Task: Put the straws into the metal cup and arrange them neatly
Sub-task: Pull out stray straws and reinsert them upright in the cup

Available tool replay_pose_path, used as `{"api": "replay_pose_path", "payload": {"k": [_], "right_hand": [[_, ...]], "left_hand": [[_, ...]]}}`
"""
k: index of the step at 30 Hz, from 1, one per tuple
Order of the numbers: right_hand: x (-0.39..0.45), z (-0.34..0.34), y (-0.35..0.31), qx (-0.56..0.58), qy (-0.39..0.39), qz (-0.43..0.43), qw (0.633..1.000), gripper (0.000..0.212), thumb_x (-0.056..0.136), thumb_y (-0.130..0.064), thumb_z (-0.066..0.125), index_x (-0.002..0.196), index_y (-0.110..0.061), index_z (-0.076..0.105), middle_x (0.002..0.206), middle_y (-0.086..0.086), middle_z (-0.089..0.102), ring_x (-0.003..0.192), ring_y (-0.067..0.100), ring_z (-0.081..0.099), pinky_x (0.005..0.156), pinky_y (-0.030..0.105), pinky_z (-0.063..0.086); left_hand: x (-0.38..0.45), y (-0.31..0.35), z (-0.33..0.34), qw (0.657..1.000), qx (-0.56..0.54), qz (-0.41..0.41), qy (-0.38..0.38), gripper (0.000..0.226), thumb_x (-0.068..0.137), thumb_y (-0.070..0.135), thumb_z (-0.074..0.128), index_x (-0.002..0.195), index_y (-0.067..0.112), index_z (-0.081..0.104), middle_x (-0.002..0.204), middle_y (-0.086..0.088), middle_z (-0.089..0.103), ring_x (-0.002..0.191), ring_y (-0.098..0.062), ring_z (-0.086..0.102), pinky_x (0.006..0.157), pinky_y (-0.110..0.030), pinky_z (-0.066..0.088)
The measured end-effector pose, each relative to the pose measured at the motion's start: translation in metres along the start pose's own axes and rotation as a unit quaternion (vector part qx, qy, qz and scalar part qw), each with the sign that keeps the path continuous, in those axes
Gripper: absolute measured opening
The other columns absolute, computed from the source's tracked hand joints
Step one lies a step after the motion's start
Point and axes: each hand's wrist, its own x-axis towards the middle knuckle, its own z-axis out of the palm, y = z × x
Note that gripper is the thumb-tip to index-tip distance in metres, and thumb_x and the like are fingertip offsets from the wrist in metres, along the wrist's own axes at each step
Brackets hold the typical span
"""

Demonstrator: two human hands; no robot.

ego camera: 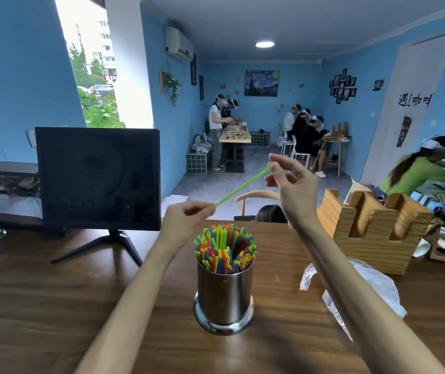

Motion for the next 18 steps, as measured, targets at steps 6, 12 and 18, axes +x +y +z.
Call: {"api": "replay_pose_path", "payload": {"k": [6, 12, 18], "right_hand": [[-0.025, -0.004, 0.036, -0.05, -0.13, 0.067, 0.988, 0.013, 0.092, -0.007, 0.073, 0.101, -0.016, 0.077, 0.089, 0.008, 0.076, 0.074, 0.017, 0.068, 0.072, 0.031, 0.059], [-0.046, 0.008, 0.056, -0.163, -0.325, 0.034, 0.931, 0.023, 0.078, -0.008, 0.085, 0.099, -0.013, 0.078, 0.082, 0.0, 0.079, 0.081, 0.013, 0.076, 0.084, 0.034, 0.06], [-0.047, 0.01, 0.062, -0.294, -0.406, -0.03, 0.865, 0.027, 0.081, -0.013, 0.079, 0.107, -0.019, 0.077, 0.087, -0.005, 0.078, 0.081, 0.003, 0.072, 0.082, 0.03, 0.06]], "left_hand": [[0.015, 0.008, -0.032, 0.946, -0.271, -0.04, 0.171, 0.02, 0.087, 0.009, 0.078, 0.105, 0.006, 0.072, 0.081, -0.006, 0.069, 0.066, -0.013, 0.064, 0.066, -0.02, 0.056], [0.019, 0.027, -0.015, 0.948, -0.234, 0.057, 0.21, 0.029, 0.091, 0.008, 0.075, 0.117, 0.016, 0.067, 0.083, -0.004, 0.077, 0.076, -0.022, 0.075, 0.069, -0.03, 0.061], [0.015, 0.029, 0.007, 0.981, -0.085, 0.115, 0.135, 0.022, 0.093, 0.007, 0.072, 0.11, 0.02, 0.07, 0.088, -0.007, 0.072, 0.072, -0.023, 0.076, 0.058, -0.026, 0.057]]}}
